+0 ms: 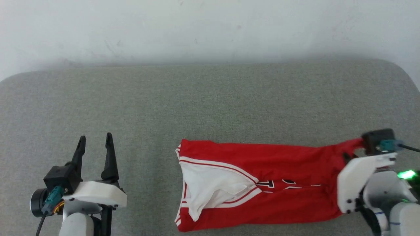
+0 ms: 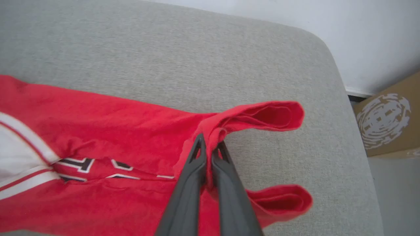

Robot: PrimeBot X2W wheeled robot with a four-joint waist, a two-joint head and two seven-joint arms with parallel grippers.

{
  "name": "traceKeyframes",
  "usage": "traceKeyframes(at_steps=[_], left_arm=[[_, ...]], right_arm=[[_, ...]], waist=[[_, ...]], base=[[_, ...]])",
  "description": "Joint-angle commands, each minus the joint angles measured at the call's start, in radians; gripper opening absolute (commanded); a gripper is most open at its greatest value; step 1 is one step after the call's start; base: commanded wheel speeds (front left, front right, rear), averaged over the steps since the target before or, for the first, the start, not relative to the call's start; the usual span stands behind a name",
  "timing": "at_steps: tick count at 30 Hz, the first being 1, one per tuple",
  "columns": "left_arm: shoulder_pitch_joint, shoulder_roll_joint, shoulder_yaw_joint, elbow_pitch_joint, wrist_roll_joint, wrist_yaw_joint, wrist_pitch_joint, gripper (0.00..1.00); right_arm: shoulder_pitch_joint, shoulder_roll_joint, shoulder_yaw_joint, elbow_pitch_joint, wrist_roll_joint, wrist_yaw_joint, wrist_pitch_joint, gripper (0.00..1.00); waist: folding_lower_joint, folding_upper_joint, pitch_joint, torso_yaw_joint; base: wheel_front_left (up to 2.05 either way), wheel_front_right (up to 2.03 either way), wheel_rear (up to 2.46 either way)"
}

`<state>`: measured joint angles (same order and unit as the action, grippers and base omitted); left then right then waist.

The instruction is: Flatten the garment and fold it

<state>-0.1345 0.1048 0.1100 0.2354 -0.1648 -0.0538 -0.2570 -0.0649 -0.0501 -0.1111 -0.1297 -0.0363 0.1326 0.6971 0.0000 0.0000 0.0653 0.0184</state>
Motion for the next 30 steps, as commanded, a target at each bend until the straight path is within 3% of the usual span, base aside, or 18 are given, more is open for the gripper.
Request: traceKeyframes(at_steps=[1, 5, 9, 16, 23, 30], left_arm=[[-0.007, -0.002, 0.005, 0.001, 0.009, -0.011, -0.005, 1.0], [-0.014, -0.006, 0.005, -0.001, 0.014, -0.014, -0.005, 1.0], [-0.031, -0.011, 0.001, -0.004, 0.018, -0.018, -0.005, 1.0], [-0.063, -0.022, -0.009, -0.004, 0.023, -0.022, -0.005, 1.0], [-0.076, -0.03, -0.011, -0.006, 0.026, -0.025, -0.005, 1.0], [-0.086, -0.035, -0.007, -0.004, 0.03, -0.026, -0.005, 1.0]], right_arm=[[0.008, -0.004, 0.039, -0.052, 0.016, -0.002, 0.021, 0.0], [-0.014, -0.038, 0.22, -0.191, 0.051, -0.002, 0.086, 0.0], [-0.088, -0.061, 0.399, -0.19, 0.089, -0.002, 0.101, 0.0], [-0.236, -0.029, 0.619, 0.006, 0.128, -0.002, 0.047, 0.0], [-0.34, -0.002, 0.734, 0.266, 0.162, -0.002, -0.035, 0.0], [-0.406, 0.0, 0.803, 0.412, 0.276, -0.002, -0.115, 0.0]], waist=[[0.0, 0.0, -0.001, 0.002], [0.0, 0.0, 0.009, 0.008], [0.0, 0.0, 0.031, 0.02], [0.0, 0.0, 0.07, 0.053], [0.0, 0.0, 0.103, 0.082], [0.0, 0.0, 0.118, 0.09]], base=[[0.0, 0.0, 0.0], [0.0, 0.0, 0.0], [0.0, 0.0, 0.0], [0.0, 0.0, 0.0], [0.0, 0.0, 0.0], [0.0, 0.0, 0.0]])
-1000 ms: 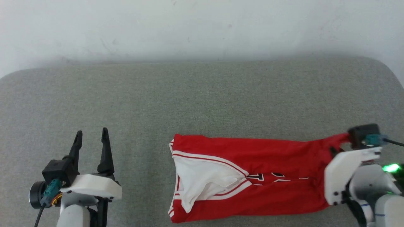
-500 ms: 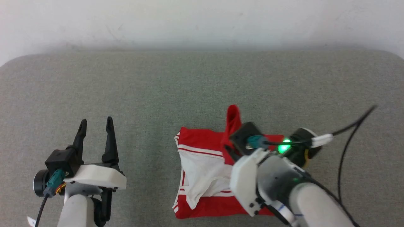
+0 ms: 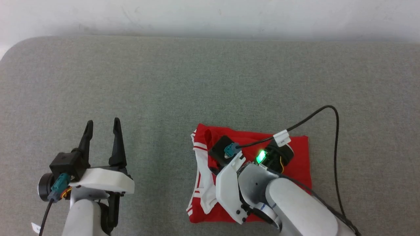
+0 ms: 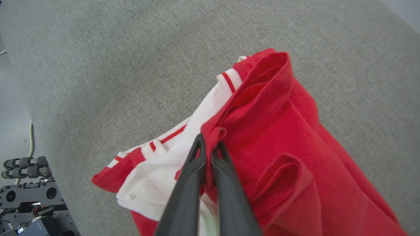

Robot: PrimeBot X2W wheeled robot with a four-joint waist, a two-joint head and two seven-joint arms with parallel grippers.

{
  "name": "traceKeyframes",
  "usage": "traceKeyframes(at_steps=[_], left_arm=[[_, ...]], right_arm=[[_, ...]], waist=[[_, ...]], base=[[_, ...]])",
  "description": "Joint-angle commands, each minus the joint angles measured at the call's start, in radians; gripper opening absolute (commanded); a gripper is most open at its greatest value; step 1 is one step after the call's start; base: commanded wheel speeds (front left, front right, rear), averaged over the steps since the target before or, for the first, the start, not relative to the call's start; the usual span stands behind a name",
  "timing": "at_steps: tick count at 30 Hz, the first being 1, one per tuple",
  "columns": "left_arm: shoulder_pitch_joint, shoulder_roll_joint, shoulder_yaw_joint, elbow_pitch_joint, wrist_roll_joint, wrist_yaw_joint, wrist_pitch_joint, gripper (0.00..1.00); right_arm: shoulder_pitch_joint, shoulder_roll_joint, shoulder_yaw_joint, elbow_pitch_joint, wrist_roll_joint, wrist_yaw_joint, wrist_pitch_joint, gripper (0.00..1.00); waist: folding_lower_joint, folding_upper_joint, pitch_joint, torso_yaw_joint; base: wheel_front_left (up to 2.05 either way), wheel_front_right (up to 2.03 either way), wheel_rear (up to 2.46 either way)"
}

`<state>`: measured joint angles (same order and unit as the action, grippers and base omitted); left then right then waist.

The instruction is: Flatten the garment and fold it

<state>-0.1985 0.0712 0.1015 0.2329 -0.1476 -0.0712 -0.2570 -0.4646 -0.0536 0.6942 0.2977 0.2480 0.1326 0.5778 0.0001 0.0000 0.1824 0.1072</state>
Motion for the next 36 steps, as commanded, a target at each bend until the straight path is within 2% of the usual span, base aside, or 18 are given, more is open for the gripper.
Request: traceKeyframes(at_steps=[1, 2, 3, 4, 9, 13, 18, 23, 29, 34, 36], left_arm=[[-0.023, -0.003, 0.002, -0.001, 0.013, -0.008, -0.005, 1.0], [-0.024, -0.003, 0.003, -0.001, 0.013, -0.008, -0.005, 1.0], [-0.024, -0.004, 0.004, -0.001, 0.014, -0.008, -0.005, 1.0], [-0.024, -0.005, 0.005, 0.0, 0.014, -0.009, -0.005, 1.0], [-0.02, -0.008, 0.004, 0.008, 0.019, -0.01, -0.005, 1.0], [-0.01, -0.009, 0.008, 0.016, 0.022, -0.012, -0.005, 1.0], [0.011, -0.003, 0.026, 0.009, 0.025, -0.013, -0.005, 1.0], [0.028, -0.004, 0.039, -0.004, 0.025, -0.012, -0.005, 1.0], [0.035, -0.005, 0.05, -0.014, 0.028, -0.013, -0.005, 1.0], [0.034, -0.005, 0.048, -0.021, 0.032, -0.018, -0.005, 1.0], [0.031, -0.006, 0.046, -0.023, 0.033, -0.019, -0.005, 1.0]], right_arm=[[-0.016, 0.003, 0.004, 0.005, 0.009, -0.002, -0.009, 0.0], [-0.026, 0.003, 0.011, 0.022, 0.028, -0.002, -0.024, 0.04], [-0.033, 0.003, 0.017, 0.037, 0.05, -0.002, -0.042, 0.44], [-0.041, 0.003, 0.024, 0.052, 0.068, -0.002, -0.054, 1.0], [-0.064, 0.003, 0.053, 0.05, 0.19, -0.002, -0.134, 1.0], [-0.07, 0.003, 0.023, -0.038, 0.261, -0.002, -0.297, 1.0], [-0.01, 0.003, -0.133, -0.147, 0.206, -0.002, -0.504, 1.0], [0.135, 0.003, -0.369, -0.261, 0.096, -0.002, -0.618, 1.0], [0.297, 0.003, -0.592, -0.303, 0.103, -0.002, -0.664, 1.0], [0.366, 0.003, -0.658, -0.229, 0.169, -0.002, -0.627, 1.0], [0.382, 0.003, -0.656, -0.177, 0.236, -0.002, -0.584, 1.0]], waist=[[-0.0001, 0.0, 0.002, 0.002], [-0.0001, 0.0, 0.004, 0.001], [-0.0001, 0.0, 0.004, 0.001], [-0.0001, 0.0, 0.004, 0.0], [-0.0001, 0.0, -0.014, -0.009], [-0.0001, 0.0, -0.04, -0.018], [-0.0001, 0.0, -0.065, -0.048], [-0.0001, 0.0, -0.082, -0.072], [-0.0001, 0.0, -0.086, -0.093], [-0.0001, 0.0, -0.085, -0.097], [-0.0001, 0.0, -0.084, -0.097]], base=[[0.0, 0.0, 0.0], [0.0, 0.0, 0.0], [0.0, 0.0, 0.0], [0.0, 0.0, 0.0], [0.0, 0.0, 0.0], [0.0, 0.0, 0.0], [0.0, 0.0, 0.0], [0.0, 0.0, 0.0], [0.0, 0.0, 0.0], [0.0, 0.0, 0.0], [0.0, 0.0, 0.0]])
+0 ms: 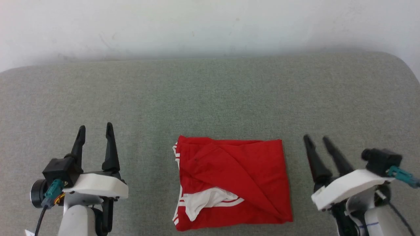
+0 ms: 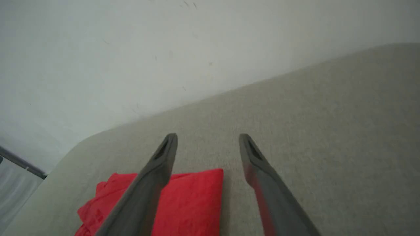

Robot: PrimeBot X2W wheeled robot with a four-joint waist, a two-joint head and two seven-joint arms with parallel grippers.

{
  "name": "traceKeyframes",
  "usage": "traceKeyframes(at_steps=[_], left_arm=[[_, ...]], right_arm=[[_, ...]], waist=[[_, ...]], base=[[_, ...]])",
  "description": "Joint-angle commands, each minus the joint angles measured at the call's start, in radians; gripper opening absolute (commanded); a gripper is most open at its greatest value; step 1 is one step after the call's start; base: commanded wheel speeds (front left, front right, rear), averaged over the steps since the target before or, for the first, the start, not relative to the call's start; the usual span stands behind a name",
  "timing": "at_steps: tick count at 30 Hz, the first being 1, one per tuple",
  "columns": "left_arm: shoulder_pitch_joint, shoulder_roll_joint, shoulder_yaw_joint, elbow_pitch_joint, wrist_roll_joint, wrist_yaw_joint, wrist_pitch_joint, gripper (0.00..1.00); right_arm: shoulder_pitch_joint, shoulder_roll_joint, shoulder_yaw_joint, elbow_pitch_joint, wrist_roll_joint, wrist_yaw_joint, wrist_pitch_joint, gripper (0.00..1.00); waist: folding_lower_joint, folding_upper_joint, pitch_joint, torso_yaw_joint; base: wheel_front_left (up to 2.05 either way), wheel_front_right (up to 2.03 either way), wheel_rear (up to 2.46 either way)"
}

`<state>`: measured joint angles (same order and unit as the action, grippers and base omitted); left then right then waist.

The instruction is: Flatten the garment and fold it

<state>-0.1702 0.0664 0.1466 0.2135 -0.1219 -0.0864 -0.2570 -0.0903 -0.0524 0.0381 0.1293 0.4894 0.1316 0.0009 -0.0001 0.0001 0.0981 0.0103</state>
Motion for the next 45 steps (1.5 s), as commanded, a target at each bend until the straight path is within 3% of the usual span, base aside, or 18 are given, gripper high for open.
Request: traceKeyframes(at_steps=[1, 5, 18, 19, 22, 28, 35, 39, 45], left_arm=[[0.001, -0.002, 0.0, -0.003, 0.008, -0.005, -0.005, 1.0], [-0.006, -0.003, -0.005, 0.004, 0.009, -0.007, -0.005, 1.0], [-0.011, -0.005, -0.002, 0.017, 0.007, -0.017, -0.005, 1.0], [-0.011, -0.006, -0.001, 0.018, 0.007, -0.018, -0.005, 1.0], [-0.011, -0.006, 0.0, 0.022, 0.007, -0.019, -0.005, 1.0], [-0.001, -0.007, 0.015, 0.023, 0.009, -0.019, -0.005, 1.0], [0.018, -0.008, 0.025, 0.012, 0.01, -0.019, -0.005, 1.0], [0.026, -0.01, 0.024, 0.003, 0.011, -0.017, -0.005, 1.0], [0.017, -0.012, 0.026, -0.021, 0.013, -0.01, -0.005, 1.0]], right_arm=[[0.013, 0.002, 0.005, 0.02, 0.029, -0.001, 0.018, 1.0], [0.01, 0.002, 0.067, 0.12, 0.17, -0.001, 0.12, 1.0], [-0.101, 0.002, 0.12, 0.37, 0.187, -0.001, 0.304, 1.0], [-0.11, 0.002, 0.127, 0.383, 0.186, -0.001, 0.316, 0.7], [-0.136, 0.002, 0.141, 0.404, 0.152, -0.001, 0.329, 0.01], [-0.19, 0.002, 0.186, 0.312, 0.006, -0.001, 0.346, 0.0], [-0.271, -0.004, 0.265, 0.103, -0.389, -0.001, 0.467, 0.0], [-0.322, -0.067, 0.351, 0.043, -0.48, -0.001, 0.518, 0.0], [-0.418, -0.214, 0.43, 0.031, -0.484, -0.001, 0.54, 0.0]], waist=[[0.0001, -0.0001, 0.001, 0.001], [0.0001, -0.0001, 0.003, 0.005], [0.0001, -0.0001, 0.017, 0.031], [0.0001, -0.0001, 0.018, 0.032], [0.0001, -0.0001, 0.017, 0.033], [0.0001, -0.0001, 0.006, 0.014], [0.0001, -0.0001, -0.01, -0.035], [0.0001, -0.0001, -0.009, -0.077], [0.0001, -0.0001, 0.025, -0.159]], base=[[0.0, 0.0, 0.0], [0.0, 0.0, 0.0], [0.0, 0.0, 0.0], [0.0, 0.0, 0.0], [0.0, 0.0, 0.0], [0.0, 0.0, 0.0], [0.0, 0.0, 0.0], [0.0, 0.0, 0.0], [0.0, 0.0, 0.0]])
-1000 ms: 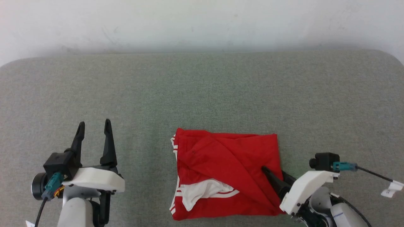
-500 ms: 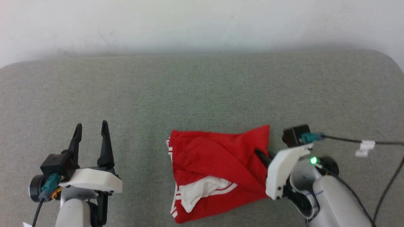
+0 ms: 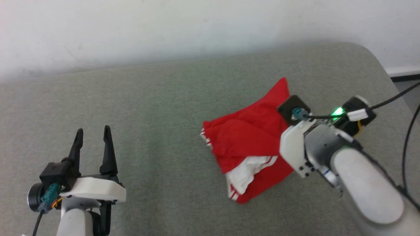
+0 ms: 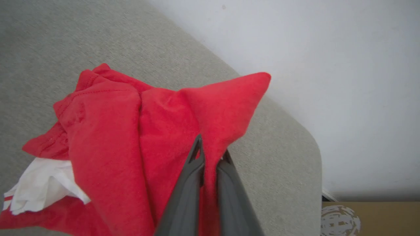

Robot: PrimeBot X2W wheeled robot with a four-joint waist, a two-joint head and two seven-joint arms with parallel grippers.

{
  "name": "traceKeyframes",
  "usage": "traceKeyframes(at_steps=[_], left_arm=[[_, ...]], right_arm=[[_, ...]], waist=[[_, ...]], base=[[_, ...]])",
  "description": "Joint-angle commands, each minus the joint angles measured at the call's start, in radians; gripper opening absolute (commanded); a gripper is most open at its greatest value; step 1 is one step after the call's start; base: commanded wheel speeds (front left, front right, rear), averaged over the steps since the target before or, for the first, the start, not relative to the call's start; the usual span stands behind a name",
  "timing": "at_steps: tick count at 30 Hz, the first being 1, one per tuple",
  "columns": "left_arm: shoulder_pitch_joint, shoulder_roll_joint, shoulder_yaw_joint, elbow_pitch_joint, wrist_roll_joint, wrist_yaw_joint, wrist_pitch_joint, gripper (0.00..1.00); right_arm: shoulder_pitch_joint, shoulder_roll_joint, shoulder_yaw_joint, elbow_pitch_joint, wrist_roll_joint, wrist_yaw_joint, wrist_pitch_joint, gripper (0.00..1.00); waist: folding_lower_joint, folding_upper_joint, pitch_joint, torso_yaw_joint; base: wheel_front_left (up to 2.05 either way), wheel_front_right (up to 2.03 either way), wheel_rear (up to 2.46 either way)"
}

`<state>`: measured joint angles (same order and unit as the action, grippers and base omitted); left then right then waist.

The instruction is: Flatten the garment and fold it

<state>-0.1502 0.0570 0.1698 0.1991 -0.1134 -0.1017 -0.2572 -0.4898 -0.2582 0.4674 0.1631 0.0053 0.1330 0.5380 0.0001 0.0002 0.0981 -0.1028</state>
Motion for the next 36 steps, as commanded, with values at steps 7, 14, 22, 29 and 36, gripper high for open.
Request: traceKeyframes(at_steps=[7, 14, 22, 29, 36], left_arm=[[-0.043, 0.005, 0.008, -0.044, 0.015, 0.007, -0.005, 1.0], [-0.094, 0.013, -0.008, -0.098, 0.036, 0.019, -0.005, 1.0], [-0.139, 0.048, -0.018, -0.114, 0.054, 0.018, -0.004, 1.0], [-0.167, 0.061, -0.036, -0.123, 0.059, 0.017, 0.004, 1.0], [-0.167, 0.064, -0.045, -0.119, 0.053, 0.022, 0.008, 1.0]], right_arm=[[-0.117, -0.146, 0.03, 0.037, 0.026, -0.002, 0.002, 0.0], [-0.199, -0.248, -0.042, 0.141, 0.046, -0.002, -0.027, 0.0], [-0.266, -0.262, -0.188, 0.296, -0.022, -0.002, -0.116, 0.0], [-0.316, -0.23, -0.298, 0.431, -0.124, -0.002, -0.228, 0.0], [-0.337, -0.183, -0.422, 0.527, -0.218, -0.002, -0.303, 0.0]], waist=[[-0.0001, -0.0002, 0.103, -0.128], [-0.0001, -0.0002, 0.214, -0.182], [-0.0001, -0.0002, 0.305, -0.199], [-0.0001, -0.0002, 0.351, -0.177], [-0.0001, -0.0002, 0.347, -0.146]], base=[[0.0, 0.0, 0.0], [0.0, 0.0, 0.0], [0.0, 0.0, 0.0], [0.0, 0.0, 0.0], [0.0, 0.0, 0.0]])
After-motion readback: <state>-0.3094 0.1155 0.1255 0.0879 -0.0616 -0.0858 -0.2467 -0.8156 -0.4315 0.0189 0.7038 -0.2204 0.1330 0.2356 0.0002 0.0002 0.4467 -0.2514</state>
